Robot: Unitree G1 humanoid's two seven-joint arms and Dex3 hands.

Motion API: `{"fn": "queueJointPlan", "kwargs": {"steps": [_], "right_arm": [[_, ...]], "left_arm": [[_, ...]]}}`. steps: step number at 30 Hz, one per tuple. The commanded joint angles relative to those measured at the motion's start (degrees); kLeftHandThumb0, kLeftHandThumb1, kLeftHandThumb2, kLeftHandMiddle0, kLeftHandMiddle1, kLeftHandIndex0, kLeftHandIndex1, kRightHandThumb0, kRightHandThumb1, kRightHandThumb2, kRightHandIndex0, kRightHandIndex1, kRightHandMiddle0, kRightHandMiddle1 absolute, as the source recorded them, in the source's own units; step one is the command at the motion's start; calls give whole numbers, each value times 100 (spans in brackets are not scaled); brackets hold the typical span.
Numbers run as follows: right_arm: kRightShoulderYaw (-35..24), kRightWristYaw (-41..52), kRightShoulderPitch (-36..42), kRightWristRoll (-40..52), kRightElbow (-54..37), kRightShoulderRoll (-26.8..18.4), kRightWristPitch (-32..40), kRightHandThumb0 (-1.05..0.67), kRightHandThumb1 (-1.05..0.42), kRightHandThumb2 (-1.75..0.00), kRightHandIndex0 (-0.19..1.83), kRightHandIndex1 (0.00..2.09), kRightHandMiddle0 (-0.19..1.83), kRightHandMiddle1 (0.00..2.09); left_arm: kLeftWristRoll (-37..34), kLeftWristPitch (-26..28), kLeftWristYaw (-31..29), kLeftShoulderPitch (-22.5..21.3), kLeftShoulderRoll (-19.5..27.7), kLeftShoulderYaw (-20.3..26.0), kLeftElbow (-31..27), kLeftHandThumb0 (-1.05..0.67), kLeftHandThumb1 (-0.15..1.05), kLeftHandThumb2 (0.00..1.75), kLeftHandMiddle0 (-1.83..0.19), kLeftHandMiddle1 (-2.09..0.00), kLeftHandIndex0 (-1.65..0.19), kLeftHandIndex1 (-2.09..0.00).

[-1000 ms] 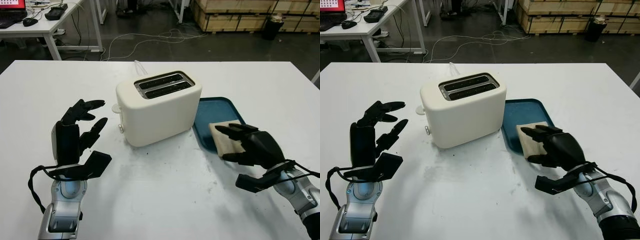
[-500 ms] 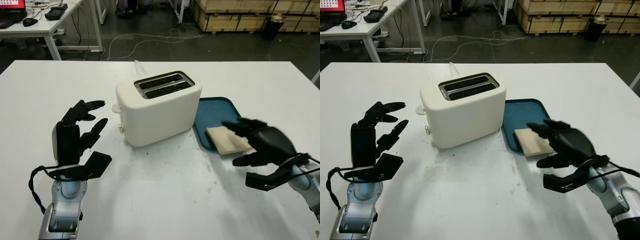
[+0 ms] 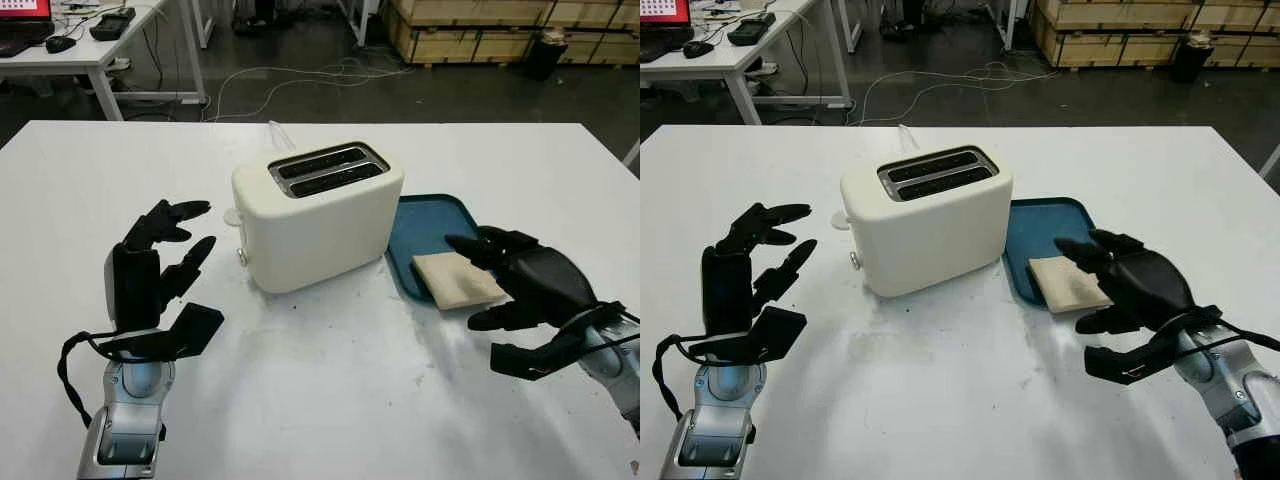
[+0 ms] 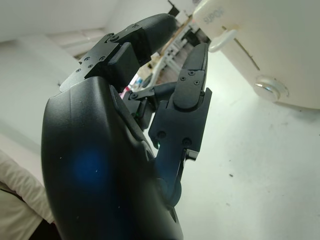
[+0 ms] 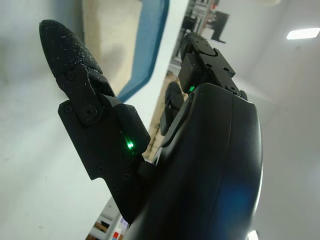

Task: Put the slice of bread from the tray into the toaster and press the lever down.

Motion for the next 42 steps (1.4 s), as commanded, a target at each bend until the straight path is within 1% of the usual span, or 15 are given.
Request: {"fn": "queueJointPlan", "kwargs": {"steps": [1, 9, 14, 19, 23, 26, 28, 32, 35, 37, 38, 39, 40, 41, 42], "right_arm": [[88, 74, -136, -51, 60, -42, 52, -78, -71, -1, 22, 1, 25, 0], [305, 113, -211, -167, 262, -64, 94, -80, -72, 0, 23, 1, 25, 0], [478, -115, -279, -442, 472, -37, 112, -75, -71, 0, 26, 2, 27, 1], [643, -517, -350, -587, 758, 53, 145, -54, -69, 0, 30, 3, 31, 2], [769, -1229, -403, -714, 1047, 181, 164, -34, -68, 0, 42, 8, 41, 5], [906, -1668, -471, -856, 1252, 213, 157, -25, -73, -2, 45, 9, 44, 5], [1000, -1968, -523, -971, 1374, 205, 136, -23, -75, -2, 48, 10, 46, 6], [1133, -2476, -550, -1330, 1400, 211, 447, -13, -86, -5, 56, 14, 53, 7], [1221, -2718, -565, -1543, 1388, 200, 672, -2, -91, -16, 65, 18, 61, 9], [1259, -2835, -584, -1605, 1410, 200, 746, -4, -91, -11, 75, 25, 72, 12], [1259, -2798, -580, -1579, 1390, 200, 771, -11, -92, -7, 80, 30, 79, 14], [1258, -2736, -573, -1545, 1357, 194, 791, -17, -92, -5, 80, 47, 86, 17], [1259, -2683, -562, -1535, 1309, 187, 823, -22, -91, -2, 75, 75, 92, 20], [1266, -2675, -557, -1546, 1276, 178, 846, -25, -91, -1, 72, 98, 96, 23], [1276, -2706, -555, -1561, 1266, 171, 852, -28, -90, -1, 72, 113, 99, 25]], "left_arm": [[13, -2, 24, -14, -9, 13, -37, -26, 92, 4, -47, -127, -64, -61], [15, -12, 62, -24, -24, 29, -33, -26, 92, 3, -48, -127, -65, -61], [7, -46, 42, -15, 6, 31, -25, -23, 92, 4, -47, -127, -65, -60], [45, 15, 29, -12, 4, 27, -99, -26, 92, 5, -48, -126, -65, -60], [30, -120, 60, -24, 39, 23, -5, -24, 92, 4, -48, -126, -66, -60], [26, -144, 88, -25, 23, 23, 11, -25, 92, 4, -48, -125, -66, -61], [53, -113, 95, -14, 9, 19, -26, -25, 92, 5, -48, -125, -66, -60], [45, -165, 123, -7, 10, 5, -4, -25, 92, 6, -49, -125, -66, -60], [32, -136, 118, -3, 0, -2, -24, -26, 92, 6, -49, -125, -66, -59], [23, -136, 116, -3, -2, -3, -36, -26, 92, 6, -49, -125, -66, -59], [23, -140, 114, -3, 2, -2, -38, -25, 92, 6, -49, -125, -66, -59], [26, -140, 112, -3, 5, -3, -40, -25, 92, 6, -49, -125, -66, -59], [25, -140, 112, -4, 4, -3, -40, -24, 92, 6, -49, -125, -66, -59], [29, -131, 112, -5, 2, -4, -45, -24, 92, 6, -49, -125, -67, -59], [27, -124, 113, -5, -3, -2, -48, -24, 92, 6, -49, -125, -67, -59]]}}
